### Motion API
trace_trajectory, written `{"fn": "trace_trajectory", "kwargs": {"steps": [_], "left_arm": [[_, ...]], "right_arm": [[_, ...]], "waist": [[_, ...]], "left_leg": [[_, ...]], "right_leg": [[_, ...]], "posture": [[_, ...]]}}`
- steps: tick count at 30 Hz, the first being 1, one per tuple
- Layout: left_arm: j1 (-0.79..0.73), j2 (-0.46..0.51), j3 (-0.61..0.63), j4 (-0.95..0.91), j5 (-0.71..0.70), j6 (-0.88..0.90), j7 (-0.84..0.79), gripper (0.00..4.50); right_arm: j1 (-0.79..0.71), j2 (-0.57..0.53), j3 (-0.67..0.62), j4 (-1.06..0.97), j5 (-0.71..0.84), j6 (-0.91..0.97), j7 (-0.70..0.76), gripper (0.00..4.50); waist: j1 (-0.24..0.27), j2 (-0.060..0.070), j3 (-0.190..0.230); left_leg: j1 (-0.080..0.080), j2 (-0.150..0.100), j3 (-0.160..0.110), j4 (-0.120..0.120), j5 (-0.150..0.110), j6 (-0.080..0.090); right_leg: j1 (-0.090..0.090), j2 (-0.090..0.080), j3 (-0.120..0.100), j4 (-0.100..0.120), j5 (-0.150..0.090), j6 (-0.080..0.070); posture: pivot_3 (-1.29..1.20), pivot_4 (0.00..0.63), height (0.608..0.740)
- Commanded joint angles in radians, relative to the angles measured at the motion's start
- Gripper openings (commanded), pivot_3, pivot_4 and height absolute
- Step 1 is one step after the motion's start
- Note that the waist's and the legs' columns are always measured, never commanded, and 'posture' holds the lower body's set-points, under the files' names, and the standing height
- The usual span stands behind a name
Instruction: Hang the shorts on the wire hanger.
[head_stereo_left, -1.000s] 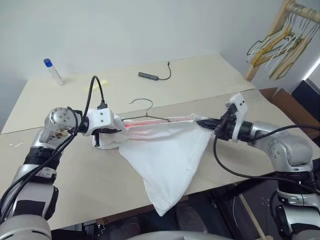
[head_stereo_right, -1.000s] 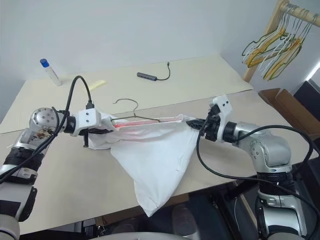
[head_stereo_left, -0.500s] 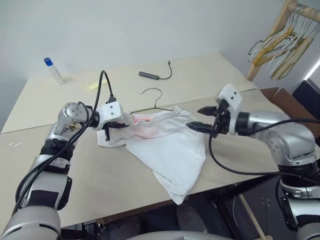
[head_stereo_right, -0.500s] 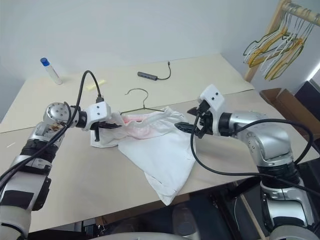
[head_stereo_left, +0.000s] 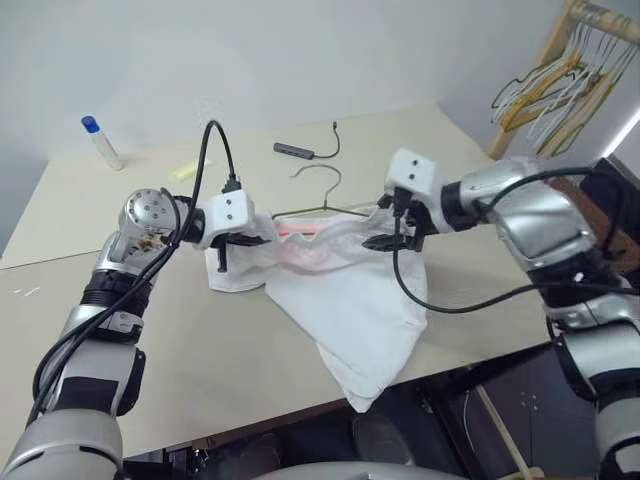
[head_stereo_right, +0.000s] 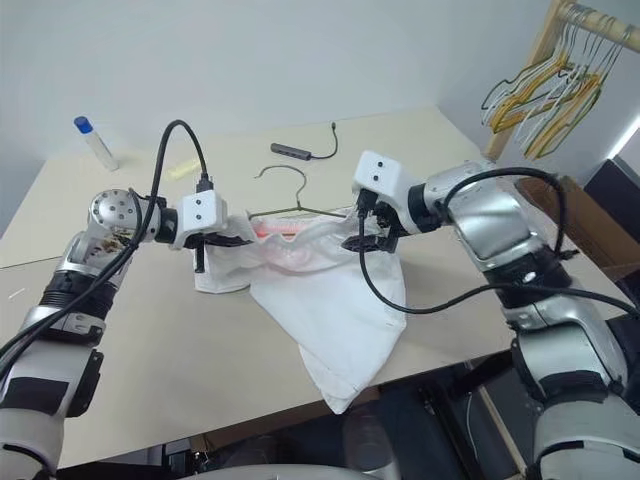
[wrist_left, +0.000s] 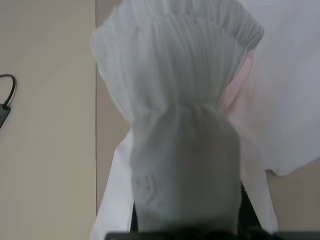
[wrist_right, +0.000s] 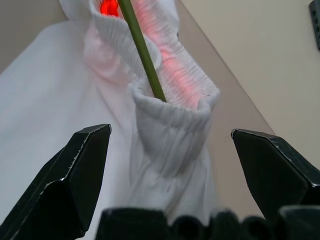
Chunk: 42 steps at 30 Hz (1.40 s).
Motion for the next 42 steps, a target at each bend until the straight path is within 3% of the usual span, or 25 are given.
{"fn": "trace_trajectory", "kwargs": {"steps": [1,4,15,16,22,30,35,38,42], "left_arm": [[-0.005,0.016,0.034,-0.063,-0.037,0.007,-0.009,0.00],[0.006,0.023,0.041,-0.090,-0.042,0.015,-0.013,0.00],[0.018,0.031,0.043,-0.111,-0.076,0.026,-0.043,0.00],[0.014,0.027,0.044,-0.106,-0.093,0.029,-0.066,0.29],[-0.009,0.005,0.075,-0.081,-0.193,0.068,-0.156,2.07],[-0.149,-0.016,0.161,0.106,-0.178,0.002,-0.026,4.44],[-0.221,-0.022,0.240,0.117,-0.245,0.072,0.035,4.44],[-0.212,-0.076,0.331,-0.050,-0.421,0.328,0.085,4.44],[-0.126,-0.138,0.394,-0.328,-0.637,0.618,0.168,4.44]], "right_arm": [[-0.067,0.023,0.023,0.081,-0.058,-0.077,0.078,4.47],[-0.085,0.040,0.050,0.124,-0.097,-0.118,0.137,3.92],[-0.054,0.047,-0.001,0.119,-0.124,-0.102,0.218,0.36],[-0.047,0.043,-0.016,0.107,-0.109,-0.078,0.222,0.20],[0.009,-0.003,-0.089,-0.002,-0.035,0.060,0.260,0.09],[0.250,-0.132,-0.275,-0.283,0.126,0.365,0.190,0.09],[0.460,-0.126,-0.470,-0.462,0.203,0.576,0.024,0.09],[0.565,-0.072,-0.622,-0.540,0.196,0.718,-0.129,0.09],[0.581,-0.005,-0.820,-0.617,0.166,0.915,-0.287,0.09]], "waist": [[-0.001,0.000,0.000],[-0.004,0.000,0.000],[-0.002,0.000,0.000],[-0.002,0.000,0.000],[-0.004,0.000,0.000],[-0.008,0.000,0.000],[-0.023,0.000,0.000],[-0.028,0.000,-0.001],[-0.032,0.004,-0.003]], "left_leg": [[0.000,0.000,0.000,0.000,0.000,0.000],[0.000,0.000,0.000,0.000,0.000,0.000],[0.000,0.000,0.000,0.000,0.001,-0.001],[0.000,0.000,0.000,0.000,0.001,-0.001],[-0.003,0.000,0.000,0.000,0.001,-0.001],[-0.005,0.000,-0.001,0.001,0.001,-0.001],[-0.005,0.000,-0.001,0.001,0.001,-0.001],[-0.005,0.000,-0.001,0.001,0.001,-0.001],[-0.006,0.000,0.000,0.001,0.001,-0.001]], "right_leg": [[0.000,0.000,0.000,0.001,0.000,0.000],[-0.002,0.000,0.000,0.004,0.000,0.000],[-0.004,0.000,0.000,0.006,0.000,0.000],[-0.004,0.000,0.000,0.006,0.000,0.000],[-0.006,0.000,0.000,0.006,0.000,0.000],[-0.008,-0.001,-0.001,0.005,0.000,0.000],[-0.007,-0.001,0.000,0.005,0.000,0.000],[-0.007,-0.001,0.000,0.006,0.000,0.000],[-0.007,-0.002,0.002,0.006,0.000,0.000]], "posture": [[-0.19,0.000,0.740],[-0.18,0.000,0.740],[-0.19,0.000,0.740],[-0.20,0.000,0.740],[-0.23,0.000,0.740],[-0.27,0.000,0.740],[-0.29,0.000,0.740],[-0.30,0.000,0.740],[-0.31,0.000,0.740]]}}
